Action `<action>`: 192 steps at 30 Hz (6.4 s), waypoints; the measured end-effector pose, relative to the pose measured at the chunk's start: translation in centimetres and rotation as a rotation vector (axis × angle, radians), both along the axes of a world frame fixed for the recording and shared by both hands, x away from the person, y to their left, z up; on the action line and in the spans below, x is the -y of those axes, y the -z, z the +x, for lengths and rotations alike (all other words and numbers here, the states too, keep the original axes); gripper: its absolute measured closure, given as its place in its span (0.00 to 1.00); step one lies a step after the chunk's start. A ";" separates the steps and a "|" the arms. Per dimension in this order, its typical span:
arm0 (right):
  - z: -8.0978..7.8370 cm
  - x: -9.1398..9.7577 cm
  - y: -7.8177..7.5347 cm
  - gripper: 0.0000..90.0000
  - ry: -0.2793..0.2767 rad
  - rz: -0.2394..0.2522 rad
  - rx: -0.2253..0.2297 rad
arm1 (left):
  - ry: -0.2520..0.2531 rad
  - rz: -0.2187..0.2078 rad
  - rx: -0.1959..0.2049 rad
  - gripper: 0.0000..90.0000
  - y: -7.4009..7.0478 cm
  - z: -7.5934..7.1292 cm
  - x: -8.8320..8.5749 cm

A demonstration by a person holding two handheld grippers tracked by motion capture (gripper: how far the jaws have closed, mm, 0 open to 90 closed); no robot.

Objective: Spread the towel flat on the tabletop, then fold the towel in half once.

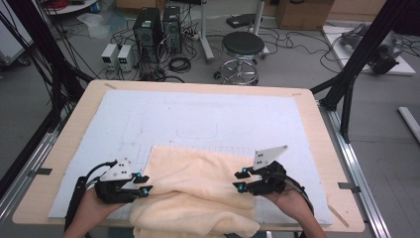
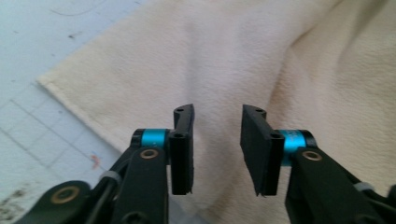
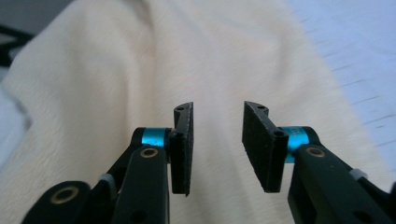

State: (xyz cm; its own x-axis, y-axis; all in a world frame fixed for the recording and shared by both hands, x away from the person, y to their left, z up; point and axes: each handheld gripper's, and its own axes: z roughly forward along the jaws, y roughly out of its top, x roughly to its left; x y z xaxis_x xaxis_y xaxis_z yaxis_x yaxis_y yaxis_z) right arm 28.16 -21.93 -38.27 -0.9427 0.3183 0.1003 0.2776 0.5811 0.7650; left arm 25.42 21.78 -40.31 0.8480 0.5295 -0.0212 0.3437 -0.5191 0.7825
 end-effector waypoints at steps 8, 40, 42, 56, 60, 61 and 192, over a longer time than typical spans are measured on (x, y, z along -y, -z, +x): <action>3.9 0.2 2.5 0.59 0.129 -0.138 0.010 | -0.099 0.016 -0.020 0.59 1.8 5.3 1.5; 15.3 -0.6 -3.8 0.62 0.296 -0.111 0.139 | -0.327 -0.059 0.048 0.62 -4.1 15.3 -0.1; 13.6 -0.5 -2.6 0.61 0.259 -0.093 0.112 | -0.298 -0.070 0.039 0.62 -3.2 13.8 -0.5; 4.3 0.1 -0.3 0.52 0.160 -0.025 0.110 | -0.147 -0.082 0.058 0.58 -0.1 3.1 -2.1; 3.4 0.0 0.4 0.49 0.154 -0.014 0.112 | -0.128 -0.071 0.066 0.56 0.1 1.8 -1.9; 3.2 -0.2 0.6 0.48 0.149 -0.014 0.109 | -0.118 -0.068 0.062 0.55 0.2 1.6 -1.9; 5.8 0.6 1.3 0.94 0.207 -0.035 -0.001 | -0.170 -0.076 0.017 0.96 0.2 6.3 -0.3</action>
State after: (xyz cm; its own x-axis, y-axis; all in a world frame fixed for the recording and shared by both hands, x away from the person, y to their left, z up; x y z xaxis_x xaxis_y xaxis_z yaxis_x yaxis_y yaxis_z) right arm 33.94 -22.55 -39.58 -0.8567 0.5085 0.0868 0.3949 0.5382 0.7446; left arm 31.75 22.06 -40.56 0.7472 0.6624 -0.0534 0.4077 -0.3936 0.8239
